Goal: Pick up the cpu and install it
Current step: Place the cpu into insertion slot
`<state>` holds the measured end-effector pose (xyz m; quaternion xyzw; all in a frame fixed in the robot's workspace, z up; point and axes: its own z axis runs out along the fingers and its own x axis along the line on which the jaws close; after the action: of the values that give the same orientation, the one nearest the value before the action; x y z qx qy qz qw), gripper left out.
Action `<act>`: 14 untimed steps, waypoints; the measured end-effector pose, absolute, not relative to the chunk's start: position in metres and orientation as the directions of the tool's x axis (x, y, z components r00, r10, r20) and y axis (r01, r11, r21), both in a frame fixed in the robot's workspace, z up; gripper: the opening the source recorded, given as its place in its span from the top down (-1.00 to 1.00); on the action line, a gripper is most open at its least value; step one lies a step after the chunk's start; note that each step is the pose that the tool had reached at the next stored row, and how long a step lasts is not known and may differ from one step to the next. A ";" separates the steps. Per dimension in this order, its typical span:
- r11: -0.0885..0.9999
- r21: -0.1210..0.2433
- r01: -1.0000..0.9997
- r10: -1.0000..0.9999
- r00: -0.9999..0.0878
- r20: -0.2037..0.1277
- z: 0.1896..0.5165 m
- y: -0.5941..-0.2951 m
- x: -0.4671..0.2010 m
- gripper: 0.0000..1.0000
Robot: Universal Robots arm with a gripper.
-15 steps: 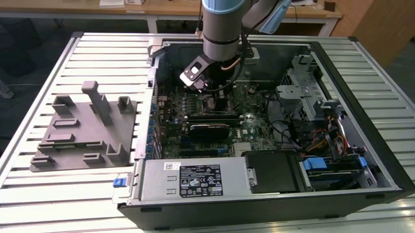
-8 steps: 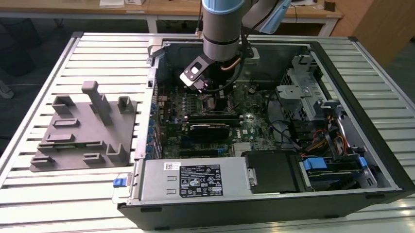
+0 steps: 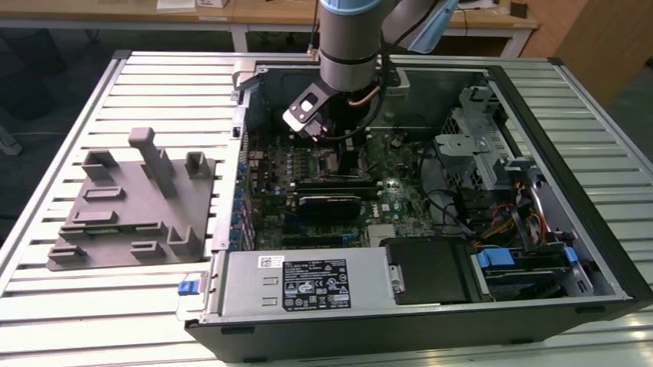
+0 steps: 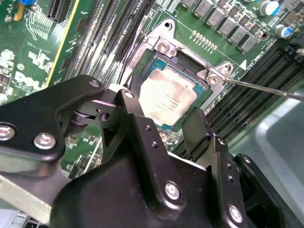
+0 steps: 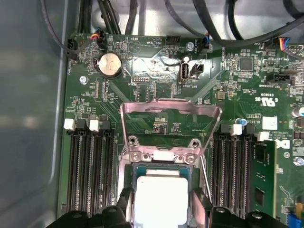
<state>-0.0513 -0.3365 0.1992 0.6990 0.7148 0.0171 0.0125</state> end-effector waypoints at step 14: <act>0.022 0.042 0.999 1.000 -0.022 0.006 0.220 -0.336 -0.051 0.75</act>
<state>-0.0513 -0.3365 0.2199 0.6990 0.7148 0.0170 0.0125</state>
